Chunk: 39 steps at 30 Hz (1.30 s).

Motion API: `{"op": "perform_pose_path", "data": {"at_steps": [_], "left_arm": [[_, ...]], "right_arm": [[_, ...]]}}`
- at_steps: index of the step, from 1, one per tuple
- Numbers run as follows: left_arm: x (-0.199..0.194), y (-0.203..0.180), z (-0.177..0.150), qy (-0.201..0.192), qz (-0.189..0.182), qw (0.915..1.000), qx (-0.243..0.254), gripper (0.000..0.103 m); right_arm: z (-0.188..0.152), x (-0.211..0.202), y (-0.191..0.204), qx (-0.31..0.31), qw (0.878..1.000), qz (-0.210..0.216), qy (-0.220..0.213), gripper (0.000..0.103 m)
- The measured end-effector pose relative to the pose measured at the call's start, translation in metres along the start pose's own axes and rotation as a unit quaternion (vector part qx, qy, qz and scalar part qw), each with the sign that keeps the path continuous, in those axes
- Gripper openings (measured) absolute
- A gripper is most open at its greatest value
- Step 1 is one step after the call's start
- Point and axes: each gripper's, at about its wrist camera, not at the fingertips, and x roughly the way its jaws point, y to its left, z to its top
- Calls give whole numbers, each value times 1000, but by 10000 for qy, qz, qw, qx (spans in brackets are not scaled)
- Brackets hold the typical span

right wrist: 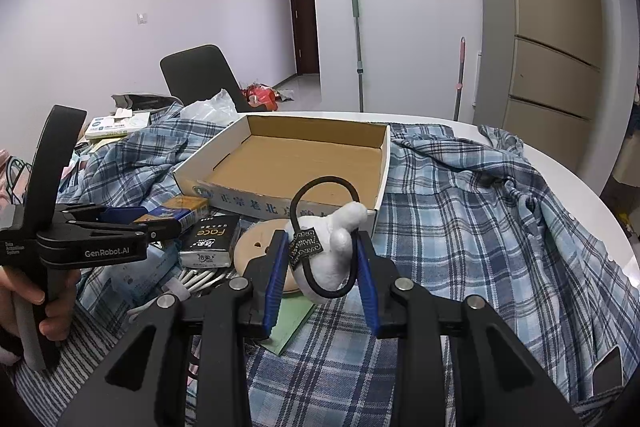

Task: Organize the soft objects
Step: 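Grasp the gold-and-blue packet with the left gripper while the right gripper holds the plush toy, then carry the packet and plush toy into the cardboard box and release both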

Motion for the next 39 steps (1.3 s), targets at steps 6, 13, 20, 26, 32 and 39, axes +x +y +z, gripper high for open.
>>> {"op": "perform_pose_path", "data": {"at_steps": [6,13,20,26,32,39], "left_arm": [[-3,0,-3,-164,-47,9999,4,53],[-34,-4,-9,-887,-97,9959,165,51],[-99,-19,-24,-2039,68,9771,607,51],[-156,-27,-20,-2765,-69,9579,765,51],[-192,-45,19,-3177,-25,9437,923,52],[-217,-57,70,-3622,-131,9295,687,52]], "right_arm": [[-1,3,4,-121,9999,-61,53,31],[-2,0,3,-98,9999,-15,-43,31],[0,-14,8,-197,9990,7,-392,31],[24,-43,15,-207,9963,-70,-833,31],[84,-84,22,-274,9872,-222,-1555,31],[163,-89,12,332,9820,-113,-1853,31]]}}
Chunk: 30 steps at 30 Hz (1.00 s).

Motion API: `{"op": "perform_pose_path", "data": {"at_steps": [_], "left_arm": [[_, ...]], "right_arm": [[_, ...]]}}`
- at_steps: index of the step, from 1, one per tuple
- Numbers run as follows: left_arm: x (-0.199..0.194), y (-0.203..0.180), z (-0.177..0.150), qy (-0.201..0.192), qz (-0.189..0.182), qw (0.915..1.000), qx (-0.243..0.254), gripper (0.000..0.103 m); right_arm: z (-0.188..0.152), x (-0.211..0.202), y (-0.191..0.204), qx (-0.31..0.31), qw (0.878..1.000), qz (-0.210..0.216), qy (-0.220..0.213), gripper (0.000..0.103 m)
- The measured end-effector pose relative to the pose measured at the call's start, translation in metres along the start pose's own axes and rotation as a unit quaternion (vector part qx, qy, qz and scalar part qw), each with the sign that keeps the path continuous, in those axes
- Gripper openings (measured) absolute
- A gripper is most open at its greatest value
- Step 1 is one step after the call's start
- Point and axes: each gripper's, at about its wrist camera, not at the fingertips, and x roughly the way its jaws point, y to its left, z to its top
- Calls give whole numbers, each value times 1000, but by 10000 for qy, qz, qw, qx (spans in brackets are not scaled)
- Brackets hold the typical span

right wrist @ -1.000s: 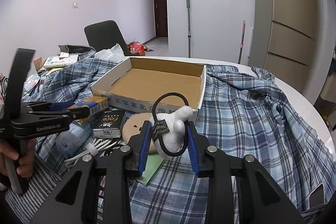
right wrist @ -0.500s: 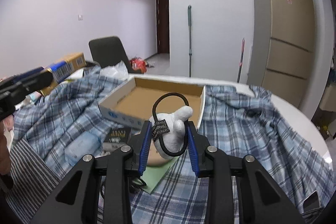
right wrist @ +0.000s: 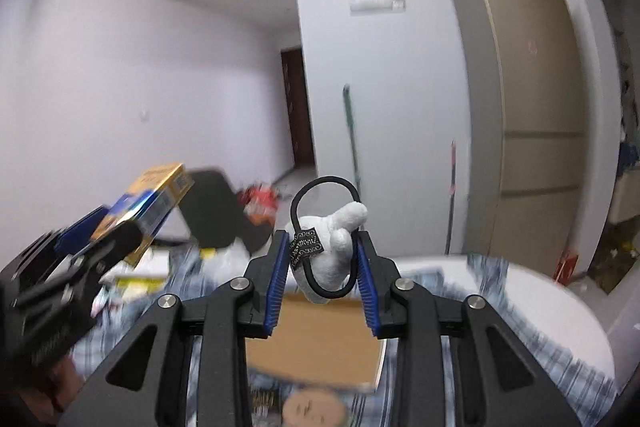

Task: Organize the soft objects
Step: 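Carry the packet and plush toy into the cardboard box and release both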

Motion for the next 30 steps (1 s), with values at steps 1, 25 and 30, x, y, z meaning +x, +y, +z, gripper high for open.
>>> {"op": "perform_pose_path", "data": {"at_steps": [1,25,30], "left_arm": [[-1,-1,5,-126,70,9999,41,52],[139,48,-61,1934,14,9805,-361,52],[177,48,-100,2558,105,9663,-274,53]], "right_arm": [[7,2,0,47,9999,-66,-136,31],[-84,137,-13,-2,9862,-85,1652,31],[-116,163,-7,-219,9732,-154,2285,31]]}}
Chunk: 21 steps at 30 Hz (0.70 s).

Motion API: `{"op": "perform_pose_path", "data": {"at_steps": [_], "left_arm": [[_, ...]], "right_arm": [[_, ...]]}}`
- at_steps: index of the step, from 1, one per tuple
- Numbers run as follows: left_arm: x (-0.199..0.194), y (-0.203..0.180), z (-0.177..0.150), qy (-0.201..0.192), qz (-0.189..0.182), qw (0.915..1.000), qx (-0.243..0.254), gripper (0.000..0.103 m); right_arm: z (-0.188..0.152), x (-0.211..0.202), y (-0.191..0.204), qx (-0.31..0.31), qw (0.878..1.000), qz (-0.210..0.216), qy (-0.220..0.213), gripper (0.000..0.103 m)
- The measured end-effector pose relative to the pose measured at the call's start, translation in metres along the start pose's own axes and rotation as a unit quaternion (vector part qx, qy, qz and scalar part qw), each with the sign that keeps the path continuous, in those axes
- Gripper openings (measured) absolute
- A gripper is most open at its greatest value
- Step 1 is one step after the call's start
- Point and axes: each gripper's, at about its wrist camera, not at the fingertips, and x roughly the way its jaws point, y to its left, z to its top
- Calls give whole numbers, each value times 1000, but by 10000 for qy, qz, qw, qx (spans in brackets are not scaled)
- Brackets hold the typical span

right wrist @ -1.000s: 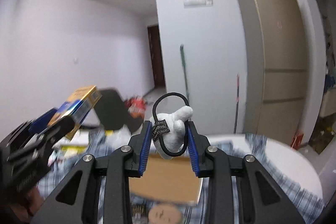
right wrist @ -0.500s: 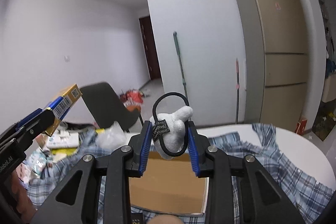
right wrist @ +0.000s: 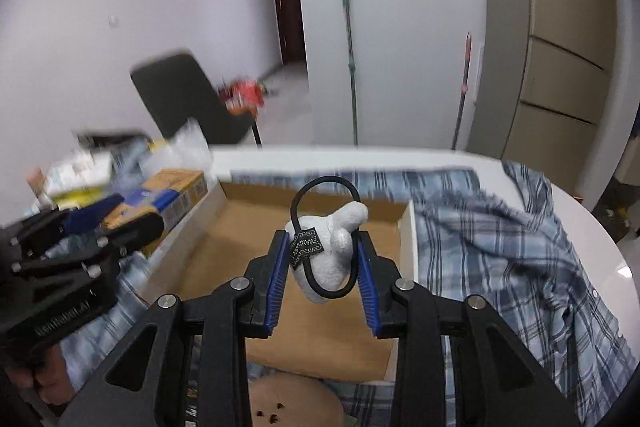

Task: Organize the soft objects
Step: 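Carry the packet and plush toy into the cardboard box and release both, then move the left gripper back toward the blue wet-wipes pack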

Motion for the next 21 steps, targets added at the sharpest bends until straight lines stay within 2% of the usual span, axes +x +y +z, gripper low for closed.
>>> {"op": "perform_pose_path", "data": {"at_steps": [2,4,9,11,12,13,14,16,21], "left_arm": [[18,5,-7,284,-65,9994,-158,53],[31,2,-12,405,25,9991,-99,54],[50,0,-24,691,44,9976,-74,56],[55,0,-25,740,92,9972,-12,60],[58,-1,-24,763,93,9970,-14,67],[59,-1,-24,784,81,9969,-34,78],[58,-1,-23,792,89,9968,-39,84],[58,1,-23,738,202,9971,-18,87],[51,5,-18,629,200,9977,-154,87]], "right_arm": [[-6,11,5,-112,9997,48,229,31],[-10,21,4,-87,9990,157,397,31],[-17,40,-3,-7,9980,92,626,31],[-20,46,-4,37,9972,151,736,31],[-21,48,-5,40,9969,160,763,31],[-21,49,-4,18,9968,178,776,39],[-21,50,-2,-22,9967,158,793,55],[-21,50,-2,-51,9974,-24,717,76],[-14,39,-8,82,9985,-71,533,77]]}}
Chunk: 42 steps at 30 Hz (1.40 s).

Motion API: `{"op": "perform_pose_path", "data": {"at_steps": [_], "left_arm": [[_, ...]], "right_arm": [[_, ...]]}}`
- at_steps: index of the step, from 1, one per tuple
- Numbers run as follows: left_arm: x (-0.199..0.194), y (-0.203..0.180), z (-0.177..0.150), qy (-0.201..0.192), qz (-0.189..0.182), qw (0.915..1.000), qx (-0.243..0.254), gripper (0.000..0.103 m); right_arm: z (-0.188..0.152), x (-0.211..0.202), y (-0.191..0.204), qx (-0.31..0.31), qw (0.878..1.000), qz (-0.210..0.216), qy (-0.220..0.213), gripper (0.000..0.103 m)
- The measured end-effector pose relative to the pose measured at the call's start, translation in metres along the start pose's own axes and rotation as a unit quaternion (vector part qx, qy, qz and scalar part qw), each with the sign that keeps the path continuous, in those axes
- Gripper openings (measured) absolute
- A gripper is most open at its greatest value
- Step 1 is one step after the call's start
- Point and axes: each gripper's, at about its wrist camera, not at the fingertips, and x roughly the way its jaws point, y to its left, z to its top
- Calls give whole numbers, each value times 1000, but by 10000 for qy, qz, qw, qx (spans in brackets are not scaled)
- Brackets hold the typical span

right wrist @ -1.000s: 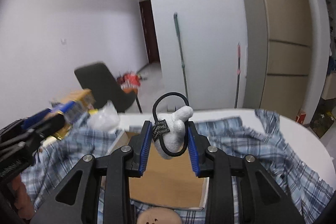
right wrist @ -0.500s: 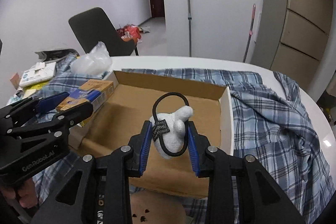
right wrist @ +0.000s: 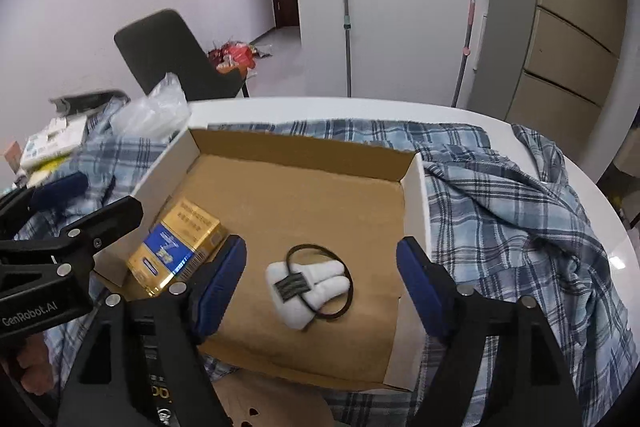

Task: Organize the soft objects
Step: 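Move the left gripper back toward the blue wet-wipes pack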

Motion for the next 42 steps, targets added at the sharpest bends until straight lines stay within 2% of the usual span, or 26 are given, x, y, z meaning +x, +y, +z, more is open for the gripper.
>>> {"op": "perform_pose_path", "data": {"at_steps": [5,9,13,18,21,26,27,28,33,36,42], "left_arm": [[-28,0,8,-418,16,9991,22,87],[-76,-2,17,-910,-40,9958,22,87],[-135,-1,20,-1498,-2,9887,100,87],[-201,-2,12,-2213,26,9751,175,87],[-229,-3,-1,-2473,-12,9688,163,87],[-250,-2,-31,-2785,-191,9600,195,89],[-252,0,-40,-2865,-174,9578,147,94],[-251,1,-47,-2917,-159,9563,121,102],[-246,5,-74,-3096,117,9508,95,103],[-231,6,-86,-2881,235,9571,201,103],[-196,10,-108,-2320,217,9723,174,103]], "right_arm": [[14,-33,-2,96,9992,181,-338,77],[30,-79,-4,173,9958,355,-825,77],[33,-125,1,63,9910,347,-1288,77],[16,-171,5,29,9843,374,-1726,77],[0,-191,9,-42,9788,419,-2005,77],[-26,-205,12,-168,9712,481,-2326,77],[-31,-205,13,-188,9705,515,-2346,77],[-36,-205,13,-207,9704,535,-2346,77],[-54,-189,11,-256,9735,532,-2209,77],[-62,-175,7,-237,9769,420,-2081,77],[-74,-148,4,-230,9816,374,-1861,77]]}}
